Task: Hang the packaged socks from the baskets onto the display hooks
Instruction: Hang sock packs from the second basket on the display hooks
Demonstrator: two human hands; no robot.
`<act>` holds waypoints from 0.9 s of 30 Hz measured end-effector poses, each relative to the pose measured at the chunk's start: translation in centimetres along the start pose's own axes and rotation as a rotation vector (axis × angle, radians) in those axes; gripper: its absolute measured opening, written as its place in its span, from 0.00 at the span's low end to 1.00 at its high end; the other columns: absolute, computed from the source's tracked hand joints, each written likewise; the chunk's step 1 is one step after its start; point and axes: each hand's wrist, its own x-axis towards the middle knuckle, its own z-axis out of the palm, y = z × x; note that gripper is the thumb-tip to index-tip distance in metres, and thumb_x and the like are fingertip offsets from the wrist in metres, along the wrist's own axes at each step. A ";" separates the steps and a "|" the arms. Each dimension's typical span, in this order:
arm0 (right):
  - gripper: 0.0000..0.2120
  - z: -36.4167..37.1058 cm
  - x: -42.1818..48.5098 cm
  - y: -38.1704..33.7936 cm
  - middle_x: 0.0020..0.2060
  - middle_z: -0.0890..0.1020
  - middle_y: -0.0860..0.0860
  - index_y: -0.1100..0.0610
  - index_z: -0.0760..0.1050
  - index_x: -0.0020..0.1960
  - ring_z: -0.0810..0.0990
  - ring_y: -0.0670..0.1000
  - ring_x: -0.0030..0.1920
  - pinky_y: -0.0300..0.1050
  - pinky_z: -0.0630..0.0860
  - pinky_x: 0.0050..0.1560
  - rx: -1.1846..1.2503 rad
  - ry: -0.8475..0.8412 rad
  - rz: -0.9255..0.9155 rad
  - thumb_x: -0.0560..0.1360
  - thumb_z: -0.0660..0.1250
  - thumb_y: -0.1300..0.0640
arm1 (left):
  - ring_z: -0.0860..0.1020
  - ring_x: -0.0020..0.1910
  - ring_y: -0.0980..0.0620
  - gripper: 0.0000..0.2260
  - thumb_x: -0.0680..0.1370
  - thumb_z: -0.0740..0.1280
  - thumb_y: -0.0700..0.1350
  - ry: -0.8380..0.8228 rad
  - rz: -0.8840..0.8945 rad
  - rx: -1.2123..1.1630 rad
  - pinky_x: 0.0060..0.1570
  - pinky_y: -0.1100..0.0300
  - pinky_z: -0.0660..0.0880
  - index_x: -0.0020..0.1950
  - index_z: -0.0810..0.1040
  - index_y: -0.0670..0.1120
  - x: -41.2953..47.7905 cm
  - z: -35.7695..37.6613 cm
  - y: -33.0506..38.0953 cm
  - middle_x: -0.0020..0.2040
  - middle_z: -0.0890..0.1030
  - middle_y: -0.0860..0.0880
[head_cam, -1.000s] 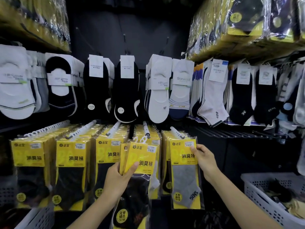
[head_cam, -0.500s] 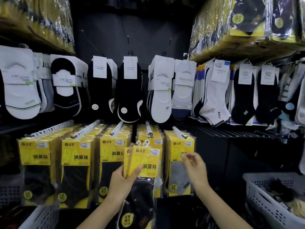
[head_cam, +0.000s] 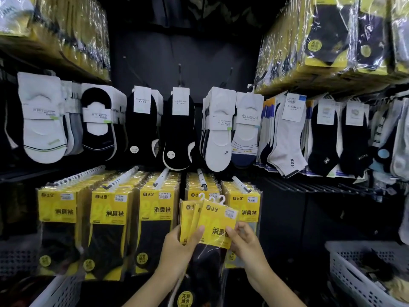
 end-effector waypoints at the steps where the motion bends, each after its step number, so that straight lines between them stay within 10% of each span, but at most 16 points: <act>1: 0.10 -0.4 0.2 0.3 0.49 0.85 0.54 0.59 0.72 0.54 0.84 0.56 0.49 0.48 0.80 0.48 0.024 0.000 0.017 0.76 0.66 0.54 | 0.81 0.41 0.66 0.15 0.66 0.67 0.62 -0.010 0.018 -0.003 0.35 0.76 0.73 0.47 0.79 0.56 0.0 -0.1 0.1 0.40 0.84 0.62; 7: 0.13 -4.7 1.3 1.1 0.52 0.85 0.51 0.56 0.77 0.58 0.82 0.53 0.55 0.53 0.75 0.60 -0.061 0.128 -0.003 0.76 0.66 0.52 | 0.74 0.28 0.60 0.17 0.70 0.64 0.60 0.015 0.048 0.004 0.31 0.71 0.69 0.42 0.79 0.46 1.2 -1.5 0.4 0.27 0.77 0.56; 11: 0.06 -7.3 3.0 0.1 0.48 0.85 0.52 0.55 0.78 0.52 0.82 0.52 0.52 0.49 0.75 0.57 -0.067 0.297 -0.058 0.78 0.64 0.56 | 0.79 0.39 0.48 0.14 0.75 0.64 0.56 0.019 0.056 0.016 0.41 0.60 0.73 0.46 0.79 0.46 2.0 -2.3 0.4 0.39 0.82 0.41; 14: 0.05 -8.0 4.6 -0.8 0.46 0.85 0.51 0.56 0.77 0.52 0.83 0.51 0.49 0.44 0.76 0.49 -0.072 0.324 -0.082 0.78 0.64 0.58 | 0.82 0.40 0.59 0.07 0.76 0.64 0.53 0.023 0.067 0.019 0.36 0.71 0.75 0.48 0.79 0.53 2.2 -2.1 0.7 0.40 0.85 0.54; 21: 0.07 -7.3 7.7 -0.7 0.46 0.85 0.51 0.56 0.76 0.55 0.84 0.43 0.43 0.31 0.77 0.36 -0.133 0.217 -0.086 0.78 0.65 0.59 | 0.83 0.46 0.50 0.11 0.76 0.65 0.54 0.028 0.028 0.000 0.51 0.52 0.78 0.50 0.80 0.49 2.6 -1.7 0.5 0.45 0.85 0.49; 27: 0.17 -6.3 11.3 1.0 0.44 0.82 0.51 0.60 0.74 0.56 0.80 0.52 0.49 0.46 0.75 0.55 -0.125 0.415 -0.072 0.71 0.74 0.55 | 0.83 0.42 0.55 0.14 0.73 0.64 0.58 0.007 0.047 -0.027 0.38 0.64 0.78 0.49 0.80 0.50 3.3 -1.7 0.8 0.43 0.85 0.53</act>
